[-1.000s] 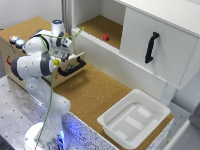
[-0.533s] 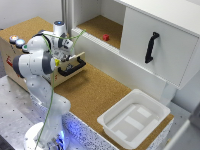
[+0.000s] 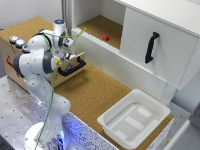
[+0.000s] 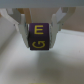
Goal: Place the grasped purple block inside the left cabinet
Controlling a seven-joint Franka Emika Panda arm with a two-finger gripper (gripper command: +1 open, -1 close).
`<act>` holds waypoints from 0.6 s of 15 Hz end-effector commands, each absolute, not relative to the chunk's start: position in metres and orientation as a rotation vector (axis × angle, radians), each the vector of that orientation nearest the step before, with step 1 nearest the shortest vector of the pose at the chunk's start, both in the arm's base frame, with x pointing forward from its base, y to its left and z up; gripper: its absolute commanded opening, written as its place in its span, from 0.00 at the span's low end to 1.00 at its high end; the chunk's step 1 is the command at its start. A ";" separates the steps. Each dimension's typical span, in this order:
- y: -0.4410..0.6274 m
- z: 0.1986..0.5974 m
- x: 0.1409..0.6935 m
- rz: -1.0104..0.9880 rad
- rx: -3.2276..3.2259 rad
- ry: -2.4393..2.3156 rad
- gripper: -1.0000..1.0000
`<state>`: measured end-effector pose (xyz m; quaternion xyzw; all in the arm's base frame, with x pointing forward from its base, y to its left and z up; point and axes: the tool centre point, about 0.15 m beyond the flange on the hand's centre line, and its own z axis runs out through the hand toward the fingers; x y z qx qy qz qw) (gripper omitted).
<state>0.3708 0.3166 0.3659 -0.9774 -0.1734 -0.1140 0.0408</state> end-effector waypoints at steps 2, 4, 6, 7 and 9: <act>0.328 0.428 0.394 -0.466 -3.162 -0.401 0.00; 0.321 0.447 0.414 -0.509 -3.183 -0.305 0.00; 0.307 0.469 0.440 -0.573 -3.204 -0.186 0.00; 0.300 0.480 0.454 -0.596 -3.207 -0.130 0.00; 0.287 0.499 0.484 -0.638 -3.219 -0.038 0.00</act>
